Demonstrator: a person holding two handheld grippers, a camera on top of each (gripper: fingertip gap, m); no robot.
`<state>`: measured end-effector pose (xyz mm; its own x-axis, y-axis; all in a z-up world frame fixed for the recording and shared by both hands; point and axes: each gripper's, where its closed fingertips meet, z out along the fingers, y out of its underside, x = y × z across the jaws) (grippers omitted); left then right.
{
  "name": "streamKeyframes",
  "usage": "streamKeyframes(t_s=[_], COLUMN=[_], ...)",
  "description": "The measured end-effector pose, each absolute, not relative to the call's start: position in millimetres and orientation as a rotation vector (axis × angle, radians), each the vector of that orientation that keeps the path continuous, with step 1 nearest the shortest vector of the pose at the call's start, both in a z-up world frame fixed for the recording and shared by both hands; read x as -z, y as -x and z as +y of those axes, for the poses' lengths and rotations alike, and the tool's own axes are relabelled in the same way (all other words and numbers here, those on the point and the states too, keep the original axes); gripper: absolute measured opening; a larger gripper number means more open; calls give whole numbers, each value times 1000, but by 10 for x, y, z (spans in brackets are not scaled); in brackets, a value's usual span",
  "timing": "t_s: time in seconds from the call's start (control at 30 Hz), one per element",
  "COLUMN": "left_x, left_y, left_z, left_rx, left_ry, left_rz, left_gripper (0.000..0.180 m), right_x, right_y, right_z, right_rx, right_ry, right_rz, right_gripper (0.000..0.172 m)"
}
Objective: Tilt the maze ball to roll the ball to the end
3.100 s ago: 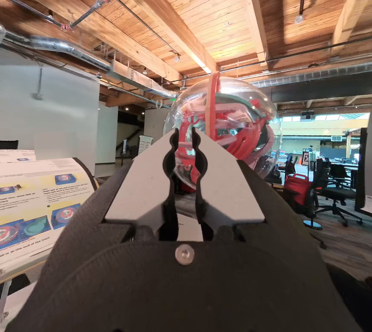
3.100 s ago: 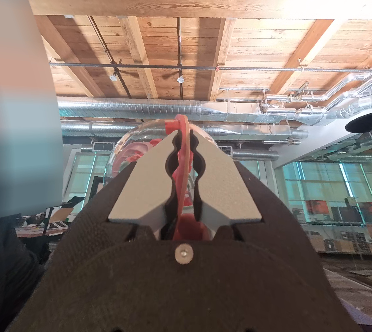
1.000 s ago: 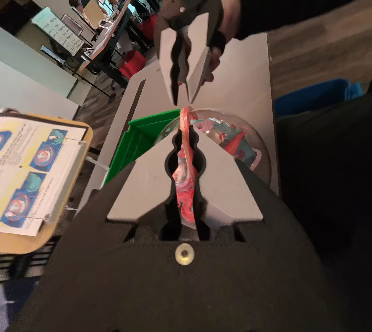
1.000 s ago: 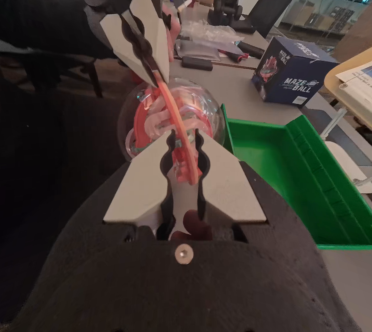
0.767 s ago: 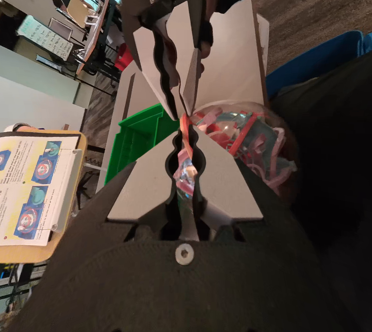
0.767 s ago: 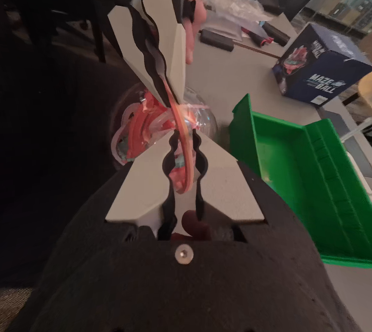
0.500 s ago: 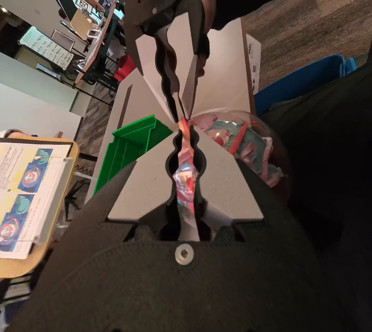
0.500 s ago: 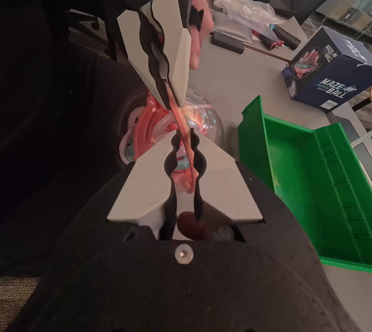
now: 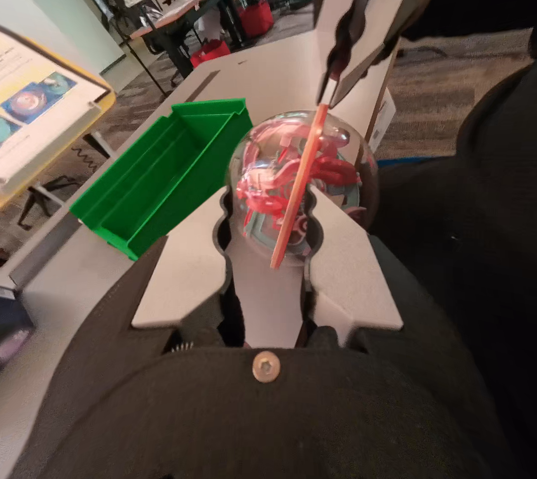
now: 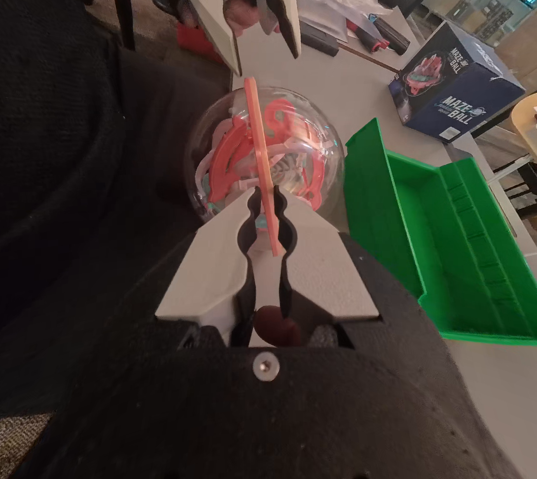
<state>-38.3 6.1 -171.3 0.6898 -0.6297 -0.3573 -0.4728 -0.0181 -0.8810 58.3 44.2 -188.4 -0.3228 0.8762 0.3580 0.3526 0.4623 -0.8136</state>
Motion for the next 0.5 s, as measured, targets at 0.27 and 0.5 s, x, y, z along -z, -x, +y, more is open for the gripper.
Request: streamKeyframes(t_s=[0.27, 0.5], left_x=[2383, 2647], left_y=[748, 565], left_z=[137, 201], left_rx=[287, 367], left_ry=[1872, 1895], left_rz=[1044, 1114], left_gripper=[39, 36], right_x=[1909, 1987], right_y=[-613, -658], right_z=[550, 697], right_rx=[-914, -1004], right_ry=[1081, 1122], right_rz=[-1796, -1747], right_gripper=[7, 7])
